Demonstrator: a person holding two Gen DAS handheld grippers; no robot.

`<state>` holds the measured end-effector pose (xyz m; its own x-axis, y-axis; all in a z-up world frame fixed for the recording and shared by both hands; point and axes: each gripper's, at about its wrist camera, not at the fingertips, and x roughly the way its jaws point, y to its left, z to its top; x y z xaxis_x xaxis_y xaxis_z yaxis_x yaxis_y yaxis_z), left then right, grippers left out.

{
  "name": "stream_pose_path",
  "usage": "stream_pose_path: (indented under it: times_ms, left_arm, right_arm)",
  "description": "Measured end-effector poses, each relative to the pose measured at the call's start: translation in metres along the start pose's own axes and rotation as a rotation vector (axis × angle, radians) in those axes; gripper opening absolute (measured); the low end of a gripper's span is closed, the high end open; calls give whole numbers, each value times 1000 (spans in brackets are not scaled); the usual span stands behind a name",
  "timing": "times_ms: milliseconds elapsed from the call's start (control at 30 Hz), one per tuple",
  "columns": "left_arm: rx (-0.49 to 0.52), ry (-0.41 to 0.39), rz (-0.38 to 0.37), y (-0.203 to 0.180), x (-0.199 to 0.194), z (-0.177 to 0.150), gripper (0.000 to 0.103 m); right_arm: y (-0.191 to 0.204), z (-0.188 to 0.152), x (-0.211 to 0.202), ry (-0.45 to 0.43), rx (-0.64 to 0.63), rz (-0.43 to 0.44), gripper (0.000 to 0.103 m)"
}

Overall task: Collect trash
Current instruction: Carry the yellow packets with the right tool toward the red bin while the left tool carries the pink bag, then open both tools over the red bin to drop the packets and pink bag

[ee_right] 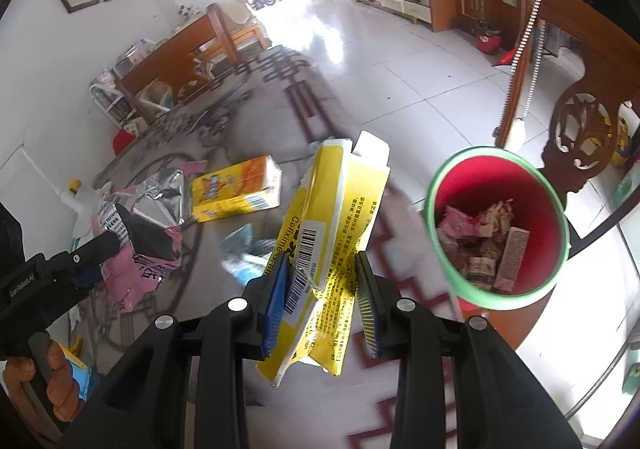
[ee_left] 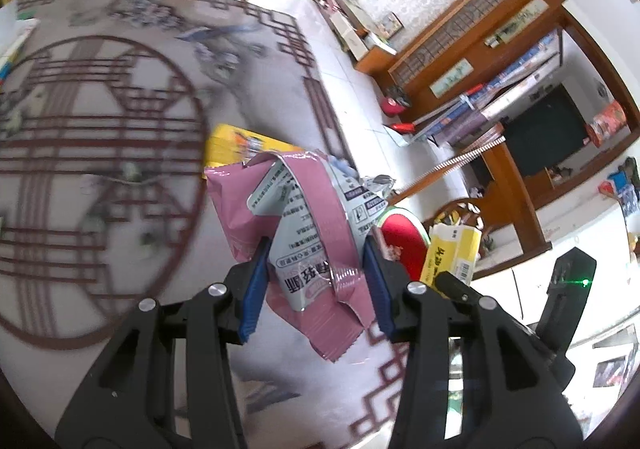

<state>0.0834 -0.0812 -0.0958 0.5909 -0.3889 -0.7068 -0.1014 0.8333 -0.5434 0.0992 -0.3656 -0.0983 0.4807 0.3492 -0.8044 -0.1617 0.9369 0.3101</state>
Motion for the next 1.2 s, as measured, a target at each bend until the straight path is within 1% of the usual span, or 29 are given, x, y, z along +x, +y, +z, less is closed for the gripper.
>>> stream_pose_path:
  times_ms: [100,200,367,500,633,733,767,800,833,867,900,933,1000,1067,1100,1167,1200]
  left_arm:
    - [33,36,-26,-26,23,-1,43]
    - [64,70,-46,-49,46,-2,43]
    - [131,141,-88,-96,95,-5,44]
    - [183,189,-113,-132,130,-7,44]
    - [246,220,-121,-165,157,-8,44]
    - [269,246,-128,-179,171,-7,44]
    - [279,258,-132,-182,175,-8,49]
    - [294,262,-127,-187,179,-9,61]
    - [304,254,-117,-189,181,-9,70]
    - [309,243,-112,-190,180,-10,84]
    - [315,228,-109,-190,179,-10,89]
    - [320,218,-109,-189,177,-9,90]
    - [330,217,-104,-185,173,-5,92]
    - [360,199,-93,-173,163,4,94]
    - [375,185,-81,-168,157,10,97]
    - [418,144,-27,-149,143,27,98]
    - [436,138,-3,-141,139,35,98]
  right_arm:
    - [-20,3,-5,-13,22,-16,32]
    - [-49,5,-11,-20,60,-41,32]
    - [-104,5,-19,-25,136,-98,33]
    - [-139,8,-23,-26,173,-134,33]
    - [-163,15,-23,-34,196,-151,34]
    - [-176,21,-19,-35,209,-162,35]
    - [-180,23,-18,-38,216,-165,35]
    - [-184,25,-17,-46,223,-173,37]
    - [-187,26,-16,-54,230,-181,50]
    - [-190,28,-15,-64,237,-191,61]
    - [-193,29,-15,-78,249,-208,80]
    - [-195,31,-15,-89,259,-218,84]
    - [-198,32,-16,-101,280,-221,84]
    - [-201,34,-13,-85,298,-206,84]
    - [-202,34,-11,-79,303,-196,84]
    - [-198,33,-8,-68,308,-168,84]
    - [-196,33,-6,-61,307,-156,84]
